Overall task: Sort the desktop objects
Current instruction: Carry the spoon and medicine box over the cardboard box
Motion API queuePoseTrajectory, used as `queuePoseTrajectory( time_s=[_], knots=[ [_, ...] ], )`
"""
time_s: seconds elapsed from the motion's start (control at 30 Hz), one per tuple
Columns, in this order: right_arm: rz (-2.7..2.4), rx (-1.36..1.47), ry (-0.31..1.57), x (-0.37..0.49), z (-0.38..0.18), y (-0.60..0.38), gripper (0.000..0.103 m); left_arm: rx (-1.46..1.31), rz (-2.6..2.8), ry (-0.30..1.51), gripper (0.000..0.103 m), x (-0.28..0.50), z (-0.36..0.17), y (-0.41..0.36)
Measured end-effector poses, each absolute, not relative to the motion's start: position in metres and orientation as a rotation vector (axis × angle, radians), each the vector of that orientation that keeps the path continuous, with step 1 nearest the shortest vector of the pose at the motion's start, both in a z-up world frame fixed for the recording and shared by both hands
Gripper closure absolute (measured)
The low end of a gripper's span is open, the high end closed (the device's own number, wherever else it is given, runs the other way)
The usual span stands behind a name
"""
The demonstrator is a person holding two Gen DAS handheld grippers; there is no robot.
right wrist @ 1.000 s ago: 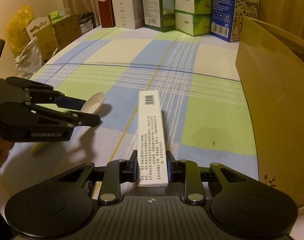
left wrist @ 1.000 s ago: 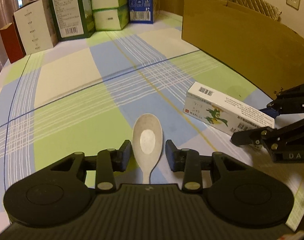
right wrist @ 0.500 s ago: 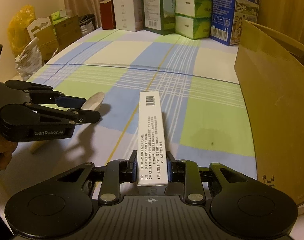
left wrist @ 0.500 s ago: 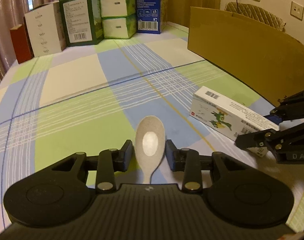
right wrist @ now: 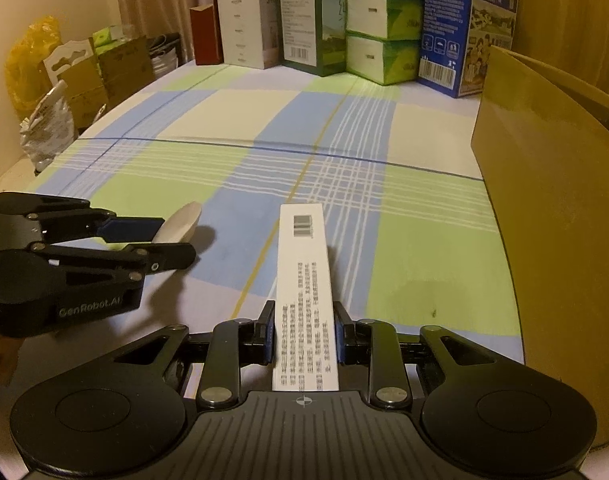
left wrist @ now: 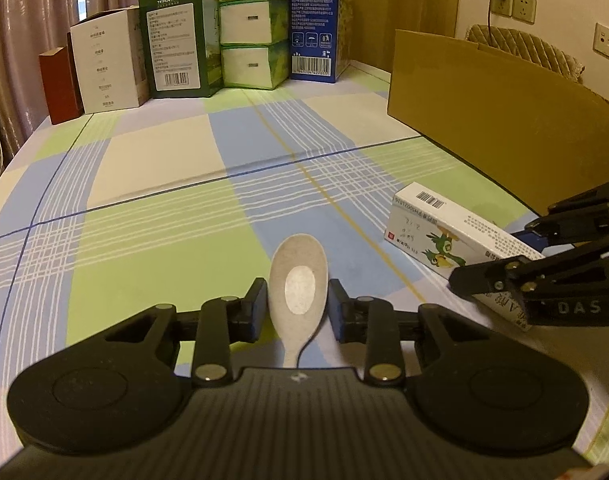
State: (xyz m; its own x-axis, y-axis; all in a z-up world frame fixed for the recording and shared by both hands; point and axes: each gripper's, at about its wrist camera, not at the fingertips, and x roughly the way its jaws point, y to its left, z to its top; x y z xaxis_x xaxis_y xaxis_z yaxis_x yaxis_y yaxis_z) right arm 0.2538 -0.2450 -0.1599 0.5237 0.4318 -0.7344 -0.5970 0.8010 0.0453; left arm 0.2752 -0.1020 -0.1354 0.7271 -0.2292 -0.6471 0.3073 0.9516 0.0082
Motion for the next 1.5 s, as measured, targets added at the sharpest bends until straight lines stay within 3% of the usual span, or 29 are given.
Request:
queuePoseTrajectory(
  time_s=[0.7, 1.5],
  knots=[
    [0.584, -0.202, 0.795, 0.247, -0.149, -0.249, 0.08, 0.122, -0.278, 0.701, 0.077, 0.276, -0.134, -0.107],
    [0.571, -0.149, 0.693, 0.217, -0.084, -0.276, 0.08, 0.013, -0.171, 0.674, 0.077, 0.238, -0.071, -0.134]
  ],
)
